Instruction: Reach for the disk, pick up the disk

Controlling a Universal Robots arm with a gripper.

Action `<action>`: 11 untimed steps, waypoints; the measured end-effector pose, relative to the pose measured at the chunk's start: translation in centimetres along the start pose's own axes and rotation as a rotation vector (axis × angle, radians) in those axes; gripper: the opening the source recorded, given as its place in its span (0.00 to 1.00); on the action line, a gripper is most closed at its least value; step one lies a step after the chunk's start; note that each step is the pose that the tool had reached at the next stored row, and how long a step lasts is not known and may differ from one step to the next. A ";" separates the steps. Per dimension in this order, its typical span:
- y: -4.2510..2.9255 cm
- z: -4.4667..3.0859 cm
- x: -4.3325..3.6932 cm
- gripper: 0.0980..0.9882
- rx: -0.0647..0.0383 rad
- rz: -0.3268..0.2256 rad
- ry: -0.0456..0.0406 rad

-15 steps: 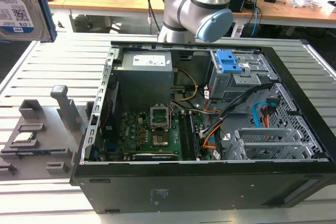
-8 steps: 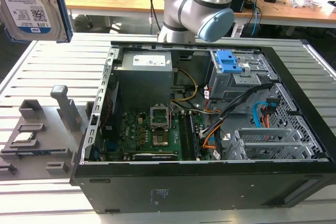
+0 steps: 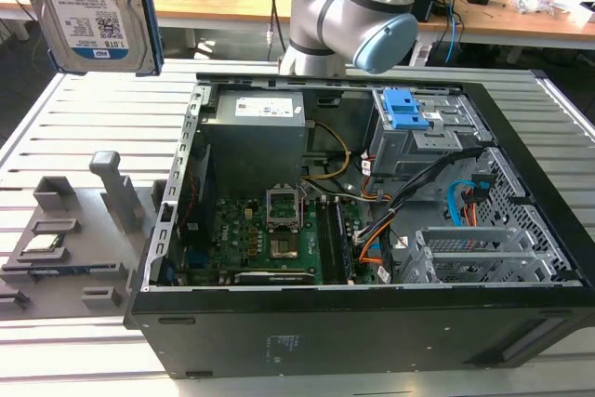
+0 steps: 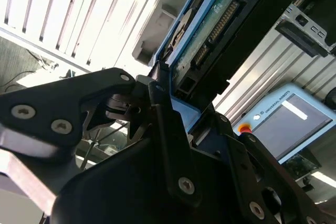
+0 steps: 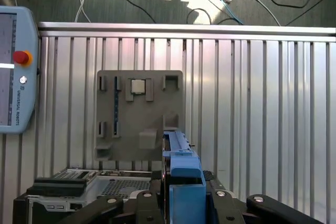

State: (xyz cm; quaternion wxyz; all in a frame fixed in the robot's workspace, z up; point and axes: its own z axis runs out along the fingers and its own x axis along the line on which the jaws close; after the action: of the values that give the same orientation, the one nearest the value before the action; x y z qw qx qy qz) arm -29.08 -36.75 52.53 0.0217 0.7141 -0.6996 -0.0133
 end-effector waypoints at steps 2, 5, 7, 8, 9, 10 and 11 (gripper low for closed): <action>-1.10 -0.06 -0.02 0.30 0.000 0.000 0.0001; -2.56 -0.13 -0.06 0.30 0.000 0.000 0.0001; -3.31 -0.17 -0.08 0.30 0.000 0.000 0.0001; -3.65 -0.19 -0.09 0.30 0.000 0.000 0.0001; -4.18 -0.22 -0.09 0.30 0.000 0.000 0.0001; -4.63 -0.24 -0.10 0.30 0.000 0.000 0.0001; -4.92 -0.25 -0.11 0.30 0.000 0.000 0.0000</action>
State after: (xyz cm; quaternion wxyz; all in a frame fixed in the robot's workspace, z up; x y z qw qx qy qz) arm -24.15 -36.54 52.53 0.0217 0.7141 -0.6996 -0.0133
